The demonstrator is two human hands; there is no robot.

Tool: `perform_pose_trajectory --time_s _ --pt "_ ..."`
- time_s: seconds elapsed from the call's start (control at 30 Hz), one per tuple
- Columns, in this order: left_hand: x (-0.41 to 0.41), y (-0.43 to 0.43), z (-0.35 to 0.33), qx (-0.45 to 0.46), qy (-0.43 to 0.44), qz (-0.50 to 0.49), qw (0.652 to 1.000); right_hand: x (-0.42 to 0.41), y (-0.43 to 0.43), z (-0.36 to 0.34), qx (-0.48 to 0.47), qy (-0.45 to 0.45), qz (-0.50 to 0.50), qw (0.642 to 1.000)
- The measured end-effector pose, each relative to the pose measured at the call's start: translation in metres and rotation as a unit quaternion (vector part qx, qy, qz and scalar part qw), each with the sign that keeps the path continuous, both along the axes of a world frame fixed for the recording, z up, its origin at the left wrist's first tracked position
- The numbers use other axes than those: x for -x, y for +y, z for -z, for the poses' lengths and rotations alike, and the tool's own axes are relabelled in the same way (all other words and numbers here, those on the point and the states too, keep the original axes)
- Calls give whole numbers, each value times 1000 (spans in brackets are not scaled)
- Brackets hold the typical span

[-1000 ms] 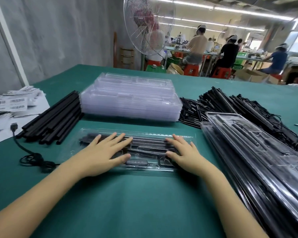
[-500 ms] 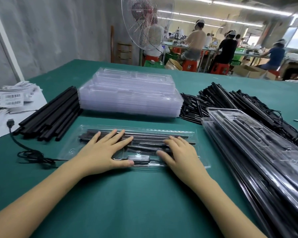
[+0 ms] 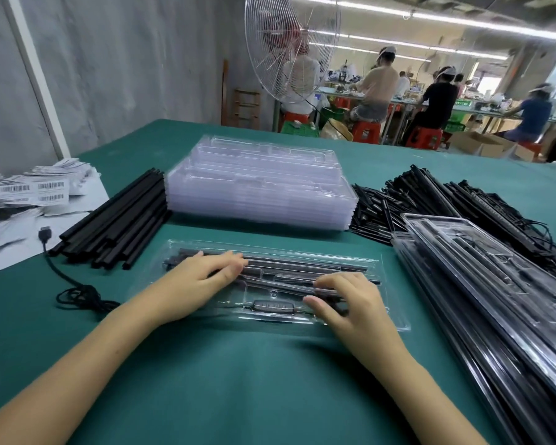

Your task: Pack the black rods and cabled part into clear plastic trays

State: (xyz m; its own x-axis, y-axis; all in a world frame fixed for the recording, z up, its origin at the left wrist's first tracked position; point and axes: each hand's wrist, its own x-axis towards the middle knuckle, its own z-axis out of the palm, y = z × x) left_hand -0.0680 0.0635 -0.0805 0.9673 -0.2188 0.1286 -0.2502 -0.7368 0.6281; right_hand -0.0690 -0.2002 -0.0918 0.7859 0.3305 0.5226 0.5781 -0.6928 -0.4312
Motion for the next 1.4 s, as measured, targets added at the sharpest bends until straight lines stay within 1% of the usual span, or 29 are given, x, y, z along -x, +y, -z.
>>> perform_pose_trajectory --time_s 0.07,0.13,0.2,0.3,0.33,0.37,0.43,0.47,0.5,0.53,0.57,0.6,0.67,0.73,0.8,0.9,0.97,1.03,1.07,1.1,1.17,1.3,1.4 --pt "3 3 -9 44 -20 -23 999 0 -5 -5 -18 16 -13 1000" --pt "6 3 -15 35 -39 -33 998 1 -8 -7 5 33 -32 999" --pt "8 1 -20 1 -44 -15 999 2 -7 -7 47 31 -49 997" --pt "13 0 -25 -87 -67 41 993 3 -4 -5 84 5 -51 995" --pt "14 0 -27 -114 -94 52 988 3 -3 -5 87 -15 -47 995" --pt "16 -1 -28 -134 -139 55 980 4 -2 -5 90 -38 -42 994" --pt "21 -1 -32 -146 -271 35 951 7 0 -5 101 -78 -35 991" --pt "26 0 -34 -135 -334 11 933 8 2 -5 108 -95 -35 989" --pt "31 1 -35 -111 -378 -15 919 9 4 -6 113 -111 -34 987" --pt "38 3 -35 -84 -398 -35 913 9 4 -7 115 -123 -34 985" --pt "46 3 -32 -64 -401 -39 913 9 5 -7 116 -130 -34 984" --pt "53 3 -28 -67 -396 -26 916 9 5 -8 114 -134 -33 984" --pt "67 1 -12 -142 -381 34 913 9 5 -9 103 -134 -31 985" --pt "73 3 3 -228 -361 79 901 9 6 -9 82 -133 -23 987" --pt "74 11 10 -261 -341 75 900 10 7 -9 64 -129 -17 990" --pt "77 28 13 -257 -299 11 919 12 8 -7 60 -119 -18 991" --pt "81 44 18 -242 -260 -60 933 12 7 -7 59 -112 -20 992" --pt "84 65 22 -204 -192 -155 947 11 5 -8 50 -100 -18 994" --pt "84 76 24 -181 -158 -187 953 11 5 -8 44 -95 -15 994" --pt "84 88 25 -163 -136 -201 956 11 5 -8 38 -90 -11 995" --pt "84 105 25 -146 -125 -207 959 10 5 -7 29 -83 -6 996" --pt "84 126 24 -165 -119 -183 962 9 5 -5 18 -73 -5 997" --pt "77 137 22 -156 -143 -184 960 8 4 -6 3 -63 -5 998"
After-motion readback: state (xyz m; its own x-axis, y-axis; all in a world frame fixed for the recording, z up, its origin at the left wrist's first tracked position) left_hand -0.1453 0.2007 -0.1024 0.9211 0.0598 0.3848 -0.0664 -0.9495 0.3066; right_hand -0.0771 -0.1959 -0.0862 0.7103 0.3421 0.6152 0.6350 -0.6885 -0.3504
